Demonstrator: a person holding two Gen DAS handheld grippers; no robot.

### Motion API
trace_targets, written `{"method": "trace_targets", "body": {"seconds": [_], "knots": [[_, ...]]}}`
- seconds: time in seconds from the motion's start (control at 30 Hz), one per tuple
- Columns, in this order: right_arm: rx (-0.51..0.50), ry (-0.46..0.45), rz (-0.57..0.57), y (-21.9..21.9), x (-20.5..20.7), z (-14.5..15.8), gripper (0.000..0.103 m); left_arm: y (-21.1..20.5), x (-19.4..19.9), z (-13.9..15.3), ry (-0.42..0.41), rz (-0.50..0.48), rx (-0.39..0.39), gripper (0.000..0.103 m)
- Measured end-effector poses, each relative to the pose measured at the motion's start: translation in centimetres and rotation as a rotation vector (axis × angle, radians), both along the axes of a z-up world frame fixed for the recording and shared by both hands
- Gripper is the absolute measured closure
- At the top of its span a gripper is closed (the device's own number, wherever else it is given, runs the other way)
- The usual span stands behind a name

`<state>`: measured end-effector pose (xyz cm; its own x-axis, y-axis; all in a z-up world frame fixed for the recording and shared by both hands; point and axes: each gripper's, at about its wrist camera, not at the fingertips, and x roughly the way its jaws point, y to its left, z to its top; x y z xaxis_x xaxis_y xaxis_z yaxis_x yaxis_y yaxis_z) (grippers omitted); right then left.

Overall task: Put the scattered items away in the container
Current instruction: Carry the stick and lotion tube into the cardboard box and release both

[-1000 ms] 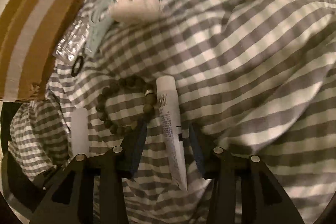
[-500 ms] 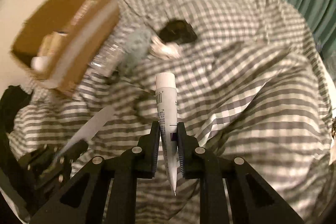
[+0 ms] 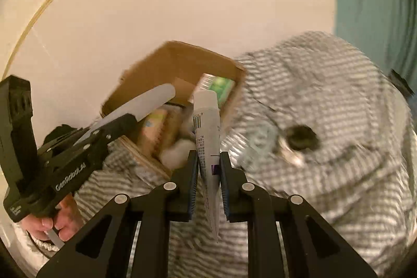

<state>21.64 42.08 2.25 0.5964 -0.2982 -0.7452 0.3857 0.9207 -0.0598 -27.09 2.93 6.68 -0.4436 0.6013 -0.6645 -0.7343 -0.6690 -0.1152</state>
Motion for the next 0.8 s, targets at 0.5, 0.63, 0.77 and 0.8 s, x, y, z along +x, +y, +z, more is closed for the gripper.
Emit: {"method": "trace_targets", "body": {"seconds": [0.5, 0.63, 0.77, 0.8], "knots": [[0.109, -0.024, 0.037, -3.0, 7.3, -4.1, 0.064, -0.5, -4.7, -3.9, 0.113, 0.102, -0.142, 0.018], [0.039, -0.017, -0.018, -3.6, 3.0, -1.5, 0.059, -0.8, -0.9, -3.0, 0.127, 0.074, -0.118, 0.015], [-0.036, 0.011, -0.082, -4.4, -3.2, 0.1, 0.059, 0.3, 4.6, -2.3, 0.129, 0.038, -0.081, 0.004], [-0.039, 0.009, -0.105, -4.8, -5.0, 0.3, 0.059, 0.7, 6.3, -2.4, 0.131, 0.028, -0.073, 0.003]]}}
